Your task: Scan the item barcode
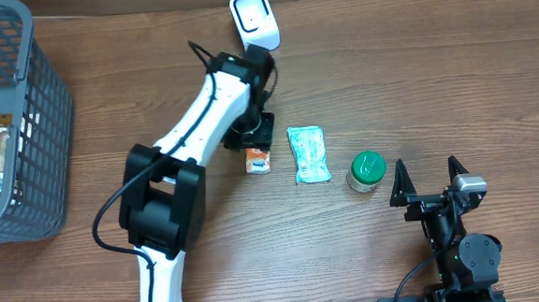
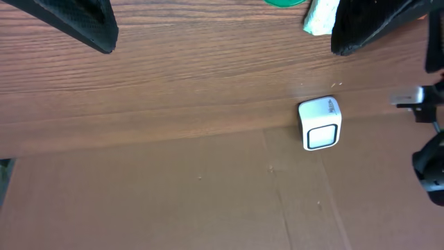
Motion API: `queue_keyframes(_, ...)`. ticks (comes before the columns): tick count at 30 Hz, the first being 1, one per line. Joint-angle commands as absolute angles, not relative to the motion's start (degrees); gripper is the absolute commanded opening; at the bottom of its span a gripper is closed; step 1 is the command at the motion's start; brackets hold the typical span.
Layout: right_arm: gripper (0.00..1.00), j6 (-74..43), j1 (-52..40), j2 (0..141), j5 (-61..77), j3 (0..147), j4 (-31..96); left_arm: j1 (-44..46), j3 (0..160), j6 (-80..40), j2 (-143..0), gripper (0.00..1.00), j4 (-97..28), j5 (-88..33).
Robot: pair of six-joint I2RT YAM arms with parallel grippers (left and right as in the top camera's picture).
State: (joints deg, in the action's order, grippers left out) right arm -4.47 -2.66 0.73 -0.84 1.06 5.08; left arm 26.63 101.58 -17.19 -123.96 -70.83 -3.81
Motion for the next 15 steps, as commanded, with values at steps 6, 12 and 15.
queue_keyframes(6, 1.0, -4.3, -2.5, 0.2, -1.0, 0.4, 4.7, 28.2, 95.4, -24.4, -122.6, 0.47, -66.0, 2.3)
queue_keyframes(12, 1.0, -4.3, -2.5, 0.2, -0.9, 0.4, 4.7, 27.1, 96.1, -24.4, -122.5, 0.44, -65.7, 1.7)
queue_keyframes(15, 1.0, -4.3, -2.5, 0.2, -1.0, 0.4, 4.7, 26.9, 96.1, -24.4, -122.5, 0.44, -65.9, 2.1)
